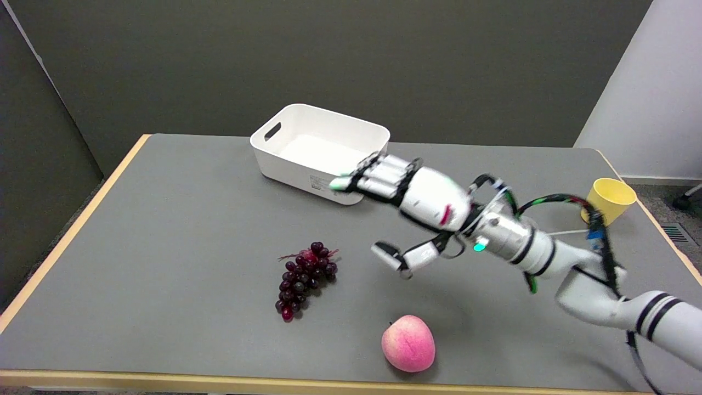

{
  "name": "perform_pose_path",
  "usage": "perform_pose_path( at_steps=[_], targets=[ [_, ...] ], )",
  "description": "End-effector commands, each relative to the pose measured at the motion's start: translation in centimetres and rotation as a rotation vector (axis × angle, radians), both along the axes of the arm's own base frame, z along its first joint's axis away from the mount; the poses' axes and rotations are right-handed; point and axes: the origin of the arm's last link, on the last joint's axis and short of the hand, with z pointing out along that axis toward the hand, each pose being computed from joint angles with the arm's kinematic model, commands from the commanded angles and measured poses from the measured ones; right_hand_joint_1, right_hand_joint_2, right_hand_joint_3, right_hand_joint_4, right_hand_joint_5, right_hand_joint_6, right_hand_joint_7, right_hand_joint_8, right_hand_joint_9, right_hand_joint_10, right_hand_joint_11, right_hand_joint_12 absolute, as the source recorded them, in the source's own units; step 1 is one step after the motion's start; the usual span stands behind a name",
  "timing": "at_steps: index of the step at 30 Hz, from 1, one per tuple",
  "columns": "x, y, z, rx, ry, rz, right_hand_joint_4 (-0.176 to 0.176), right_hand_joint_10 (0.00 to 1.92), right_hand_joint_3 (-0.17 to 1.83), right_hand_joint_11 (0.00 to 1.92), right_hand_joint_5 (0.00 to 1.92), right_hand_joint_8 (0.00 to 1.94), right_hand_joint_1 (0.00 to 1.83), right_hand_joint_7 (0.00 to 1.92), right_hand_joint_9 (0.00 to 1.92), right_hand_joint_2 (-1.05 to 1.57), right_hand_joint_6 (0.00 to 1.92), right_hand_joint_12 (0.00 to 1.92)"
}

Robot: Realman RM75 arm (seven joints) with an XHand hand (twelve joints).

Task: Pick up the grape.

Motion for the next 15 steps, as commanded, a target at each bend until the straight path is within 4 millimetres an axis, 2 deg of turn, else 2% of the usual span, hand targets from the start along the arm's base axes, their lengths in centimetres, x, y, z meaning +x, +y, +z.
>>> perform_pose_path(
  at_steps=[1,5,8,12,15],
  targets=[
    [-4.9,-0.5,-11.6,0.11,0.148,-0.035,0.077,0.57,1.01,0.05,0.1,0.25,0.78,0.16,0.16,0.63,0.33,1.13],
    [-5.4,-0.9,-14.1,0.153,0.163,-0.052,0.076,0.57,1.01,0.04,0.09,0.25,0.79,0.16,0.16,0.62,0.33,1.13],
    [-5.1,-1.5,-14.9,0.17,0.181,-0.039,0.075,0.57,1.01,0.04,0.09,0.25,0.79,0.16,0.15,0.62,0.32,1.13],
    [-4.5,-2.4,-15.0,0.169,0.198,-0.02,0.075,0.57,1.01,0.04,0.09,0.25,0.79,0.16,0.15,0.62,0.32,1.14],
    [-5.2,-3.0,-14.6,0.159,0.215,-0.041,0.075,0.57,1.01,0.04,0.09,0.25,0.79,0.16,0.15,0.62,0.32,1.14]
  ],
)
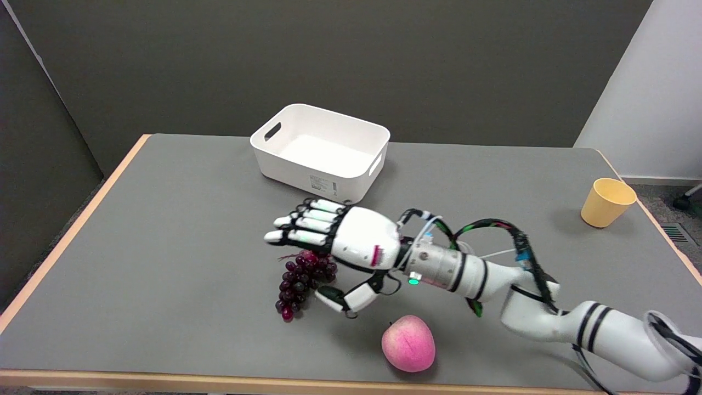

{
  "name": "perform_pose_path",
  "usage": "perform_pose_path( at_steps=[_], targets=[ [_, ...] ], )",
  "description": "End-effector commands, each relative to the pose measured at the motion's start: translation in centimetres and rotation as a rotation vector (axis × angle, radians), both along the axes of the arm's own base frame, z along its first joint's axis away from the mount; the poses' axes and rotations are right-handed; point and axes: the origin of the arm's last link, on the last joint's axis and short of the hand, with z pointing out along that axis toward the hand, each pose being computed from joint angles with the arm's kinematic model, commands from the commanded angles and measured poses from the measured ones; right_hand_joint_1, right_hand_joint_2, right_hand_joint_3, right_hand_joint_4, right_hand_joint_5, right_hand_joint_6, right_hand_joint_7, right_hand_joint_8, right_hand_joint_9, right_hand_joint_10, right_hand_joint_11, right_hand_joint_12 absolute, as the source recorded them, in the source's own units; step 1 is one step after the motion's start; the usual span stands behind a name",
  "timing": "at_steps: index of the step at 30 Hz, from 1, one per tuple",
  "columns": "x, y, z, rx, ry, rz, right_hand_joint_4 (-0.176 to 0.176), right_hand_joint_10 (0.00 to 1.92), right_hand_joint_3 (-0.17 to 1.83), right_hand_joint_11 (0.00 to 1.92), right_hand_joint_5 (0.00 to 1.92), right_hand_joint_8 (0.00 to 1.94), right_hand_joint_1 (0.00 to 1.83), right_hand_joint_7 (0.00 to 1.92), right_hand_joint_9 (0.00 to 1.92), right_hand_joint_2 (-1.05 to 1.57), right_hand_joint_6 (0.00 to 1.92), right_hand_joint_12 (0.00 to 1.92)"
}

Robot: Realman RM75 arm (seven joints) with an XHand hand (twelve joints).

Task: Pick up the grape.

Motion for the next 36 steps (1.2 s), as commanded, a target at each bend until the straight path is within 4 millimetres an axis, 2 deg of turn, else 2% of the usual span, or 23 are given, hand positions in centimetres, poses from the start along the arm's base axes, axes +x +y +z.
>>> perform_pose_path(
  at_steps=[1,7,12,17,26,28,30,31,32,33,35,36],
  targets=[
    [-1.9,-2.2,-5.6,0.068,0.123,-0.013,0.075,0.57,1.01,0.04,0.09,0.25,0.79,0.16,0.15,0.62,0.32,1.14],
    [-5.2,-3.1,-4.1,0.042,0.204,-0.091,0.074,0.57,1.01,0.04,0.09,0.25,0.79,0.15,0.15,0.62,0.32,1.13],
    [-6.4,-3.9,-2.1,-0.017,0.195,-0.153,0.074,0.57,1.01,0.04,0.08,0.25,0.79,0.15,0.15,0.62,0.31,1.13],
    [-6.0,-4.5,-1.7,-0.027,0.187,-0.147,0.074,0.58,1.01,0.05,0.09,0.25,0.8,0.15,0.16,0.62,0.31,1.14],
    [-4.6,-5.4,-2.4,-0.004,0.19,-0.105,0.078,0.65,1.04,0.11,0.11,0.33,0.88,0.24,0.23,0.68,0.37,1.13],
    [-4.4,-5.6,-2.5,-0.004,0.189,-0.097,0.089,0.81,0.96,0.21,0.24,0.58,1.0,0.48,0.37,0.76,0.5,1.26],
    [-4.1,-5.7,-2.5,-0.011,0.172,-0.096,0.104,0.94,0.91,0.27,0.27,0.72,1.01,0.56,0.45,0.81,0.69,1.32],
    [-4.0,-5.8,-2.5,-0.018,0.157,-0.101,0.117,1.02,0.76,0.33,0.31,0.92,1.08,0.61,0.51,0.89,0.85,1.39],
    [-3.9,-5.9,-2.5,-0.022,0.146,-0.105,0.137,1.14,0.45,0.42,0.37,1.27,1.24,0.69,0.6,1.03,1.08,1.5],
    [-3.9,-5.9,-2.5,-0.024,0.14,-0.108,0.092,1.21,0.29,0.47,0.42,1.43,1.28,0.75,0.66,1.11,1.28,1.6],
    [-3.9,-5.9,-2.4,-0.03,0.13,-0.114,-0.114,1.3,0.25,0.48,0.51,1.41,1.16,0.81,0.71,1.18,1.6,1.79],
    [-3.9,-5.9,-2.4,-0.031,0.128,-0.115,-0.103,1.33,0.18,0.51,0.52,1.42,1.15,0.81,0.74,1.21,1.58,1.86]
  ],
)
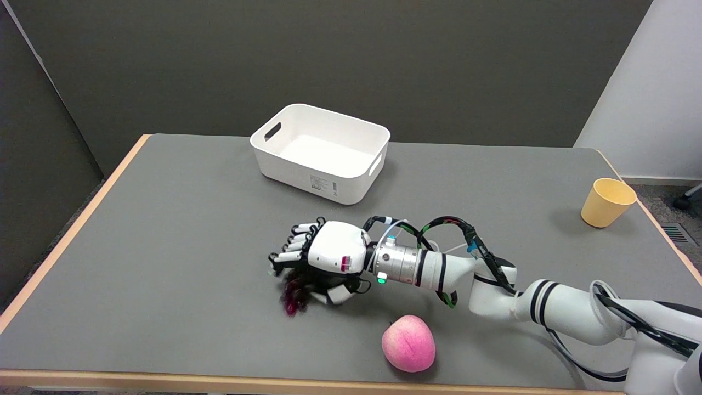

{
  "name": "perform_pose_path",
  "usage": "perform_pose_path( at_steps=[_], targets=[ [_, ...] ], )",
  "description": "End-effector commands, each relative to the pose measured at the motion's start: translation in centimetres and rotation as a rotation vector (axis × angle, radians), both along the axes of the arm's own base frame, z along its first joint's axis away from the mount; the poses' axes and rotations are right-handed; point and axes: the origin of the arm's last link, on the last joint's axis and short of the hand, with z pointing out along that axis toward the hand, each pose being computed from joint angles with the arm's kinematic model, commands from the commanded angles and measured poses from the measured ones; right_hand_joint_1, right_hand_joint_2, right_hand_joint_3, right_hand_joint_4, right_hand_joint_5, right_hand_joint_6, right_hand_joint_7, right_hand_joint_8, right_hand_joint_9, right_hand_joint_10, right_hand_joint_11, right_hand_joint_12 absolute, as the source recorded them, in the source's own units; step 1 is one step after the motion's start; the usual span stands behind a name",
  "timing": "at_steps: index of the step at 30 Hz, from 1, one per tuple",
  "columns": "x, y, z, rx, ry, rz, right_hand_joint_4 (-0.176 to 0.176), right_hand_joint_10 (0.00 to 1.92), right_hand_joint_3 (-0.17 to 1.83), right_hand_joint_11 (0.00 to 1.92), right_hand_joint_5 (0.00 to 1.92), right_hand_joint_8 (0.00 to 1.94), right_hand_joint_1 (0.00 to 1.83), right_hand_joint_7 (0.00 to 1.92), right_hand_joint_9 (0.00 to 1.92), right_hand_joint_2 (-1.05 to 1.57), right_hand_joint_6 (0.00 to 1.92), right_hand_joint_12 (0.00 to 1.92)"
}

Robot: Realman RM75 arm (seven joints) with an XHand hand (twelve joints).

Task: Pick up the grape.

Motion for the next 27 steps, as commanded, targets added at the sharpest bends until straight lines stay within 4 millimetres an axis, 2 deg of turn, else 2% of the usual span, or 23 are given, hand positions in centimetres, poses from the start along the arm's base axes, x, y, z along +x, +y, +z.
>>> perform_pose_path(
  at_steps=[1,3,9,14,15,16,17,18,20,22,23,25,27],
  targets=[
    [0.7,-1.3,0.2,-0.032,-0.04,-0.007,-0.092,1.36,0.12,0.53,0.54,1.43,1.15,0.81,0.77,1.23,1.56,1.92],
    [0.6,-1.2,0.2,-0.033,-0.04,-0.01,-0.088,1.4,0.23,0.57,0.57,1.4,1.16,0.83,0.79,1.16,1.53,1.92],
    [0.7,-1.4,0.8,-0.072,-0.075,-0.023,-0.09,1.52,0.39,0.71,0.58,1.41,1.17,0.85,0.79,1.08,1.54,1.92],
    [2.4,-2.8,1.9,-0.138,-0.171,-0.018,-0.088,1.53,0.41,0.81,0.59,1.42,1.18,0.84,0.79,1.07,1.54,1.92],
    [3.1,-3.2,2.3,-0.155,-0.202,-0.007,-0.134,1.61,0.36,0.8,0.6,1.44,1.25,0.75,0.71,1.11,1.55,1.92],
    [3.9,-3.7,2.7,-0.167,-0.227,0.014,-0.153,1.7,0.36,0.77,0.6,1.48,1.33,0.69,0.65,1.11,1.56,1.92],
    [4.2,-3.8,2.9,-0.172,-0.235,0.03,-0.01,1.8,0.71,0.66,0.53,1.56,1.42,0.75,0.7,0.92,1.58,1.92],
    [5.4,-4.4,3.4,-0.187,-0.261,0.074,0.157,1.92,1.11,0.52,0.45,1.65,1.52,0.82,0.76,0.7,1.61,1.92],
    [7.0,-5.2,4.4,-0.216,-0.306,0.13,0.143,1.92,1.12,0.39,0.45,1.64,1.53,0.84,0.75,0.69,1.59,1.92],
    [9.5,-6.5,5.8,-0.266,-0.352,0.205,0.12,1.92,1.14,0.35,0.48,1.63,1.53,0.87,0.74,0.68,1.6,1.92],
    [10.3,-6.9,6.2,-0.283,-0.373,0.226,0.116,1.92,1.15,0.35,0.49,1.63,1.53,0.88,0.74,0.67,1.6,1.92],
    [13.2,-8.3,7.7,-0.335,-0.456,0.291,0.114,1.92,1.15,0.38,0.51,1.63,1.53,0.89,0.73,0.67,1.59,1.92],
    [15.4,-9.4,8.2,-0.353,-0.502,0.327,0.112,1.92,1.15,0.37,0.51,1.64,1.53,0.88,0.73,0.68,1.59,1.92]
  ],
)
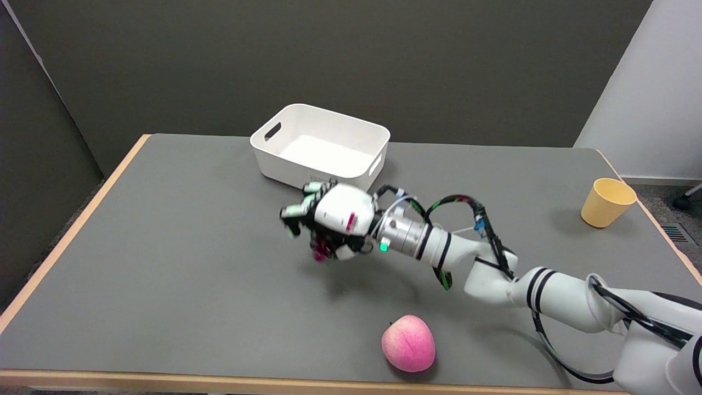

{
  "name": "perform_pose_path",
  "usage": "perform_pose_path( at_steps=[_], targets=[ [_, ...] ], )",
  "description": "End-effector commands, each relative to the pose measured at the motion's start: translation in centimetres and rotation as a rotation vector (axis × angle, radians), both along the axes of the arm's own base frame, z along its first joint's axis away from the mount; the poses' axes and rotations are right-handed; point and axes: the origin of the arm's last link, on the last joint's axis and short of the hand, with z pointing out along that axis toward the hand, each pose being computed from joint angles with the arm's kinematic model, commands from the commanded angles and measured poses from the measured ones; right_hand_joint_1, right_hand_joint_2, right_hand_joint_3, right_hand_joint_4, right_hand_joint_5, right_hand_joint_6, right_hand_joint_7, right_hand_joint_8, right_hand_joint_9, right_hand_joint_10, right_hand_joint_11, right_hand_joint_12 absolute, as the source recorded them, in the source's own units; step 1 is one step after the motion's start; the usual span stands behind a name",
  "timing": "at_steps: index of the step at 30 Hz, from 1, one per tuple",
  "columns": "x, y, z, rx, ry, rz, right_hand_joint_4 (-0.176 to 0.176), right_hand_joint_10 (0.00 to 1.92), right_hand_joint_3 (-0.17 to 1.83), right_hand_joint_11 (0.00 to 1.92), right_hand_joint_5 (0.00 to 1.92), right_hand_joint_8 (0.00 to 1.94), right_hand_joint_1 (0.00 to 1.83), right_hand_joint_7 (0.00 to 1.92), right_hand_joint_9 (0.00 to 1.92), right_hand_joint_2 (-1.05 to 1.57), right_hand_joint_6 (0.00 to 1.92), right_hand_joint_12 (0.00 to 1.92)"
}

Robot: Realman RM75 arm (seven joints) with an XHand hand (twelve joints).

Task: Pick up the grape.

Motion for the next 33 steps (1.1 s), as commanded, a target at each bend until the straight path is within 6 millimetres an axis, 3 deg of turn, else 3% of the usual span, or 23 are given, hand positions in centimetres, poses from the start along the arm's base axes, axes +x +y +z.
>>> perform_pose_path(
  at_steps=[1,8,11,17,21,25,27,29,30,31,32,33],
  targets=[
    [13.2,-6.8,6.2,-0.248,-0.33,0.313,0.116,1.92,1.14,0.38,0.51,1.64,1.53,0.88,0.74,0.68,1.58,1.92],
    [18.3,-10.1,2.1,-0.206,-0.279,0.373,0.109,1.92,1.12,0.41,0.52,1.61,1.53,0.87,0.74,0.68,1.56,1.92],
    [19.5,-11.1,0.5,-0.241,-0.242,0.405,0.082,1.92,1.12,0.42,0.52,1.61,1.53,0.86,0.75,0.69,1.55,1.92],
    [19.2,-13.7,-1.0,-0.373,-0.212,0.336,0.081,1.92,1.08,0.33,0.51,1.61,1.52,0.84,0.72,0.71,1.55,1.92],
    [18.3,-13.9,-0.7,-0.398,-0.246,0.287,0.099,1.92,0.97,0.21,0.49,1.62,1.51,0.79,0.68,0.78,1.54,1.92],
    [17.2,-11.6,0.3,-0.384,-0.316,0.229,0.072,1.92,0.88,0.15,0.46,1.64,1.49,0.74,0.63,0.85,1.51,1.92],
    [16.5,-9.4,1.2,-0.373,-0.351,0.205,0.095,1.92,0.98,0.21,0.43,1.61,1.51,0.77,0.71,0.78,1.49,1.92],
    [15.8,-7.0,2.0,-0.362,-0.367,0.185,0.115,1.92,1.02,0.35,0.38,1.87,1.33,0.69,0.78,0.85,1.51,1.92],
    [15.5,-5.3,2.4,-0.35,-0.373,0.181,0.03,1.92,0.85,0.37,0.4,1.9,1.24,0.63,0.79,0.98,1.59,1.92],
    [15.1,-3.7,2.7,-0.34,-0.376,0.172,-0.11,1.92,0.55,0.35,0.44,1.86,1.13,0.56,0.79,1.14,1.72,1.92],
    [14.8,-2.9,2.9,-0.336,-0.378,0.168,-0.123,1.92,0.5,0.33,0.44,1.81,1.13,0.56,0.77,1.16,1.7,1.92],
    [14.4,-1.3,3.4,-0.334,-0.377,0.163,0.009,1.92,0.69,0.29,0.38,1.75,1.25,0.65,0.73,1.0,1.5,1.92]
  ],
)
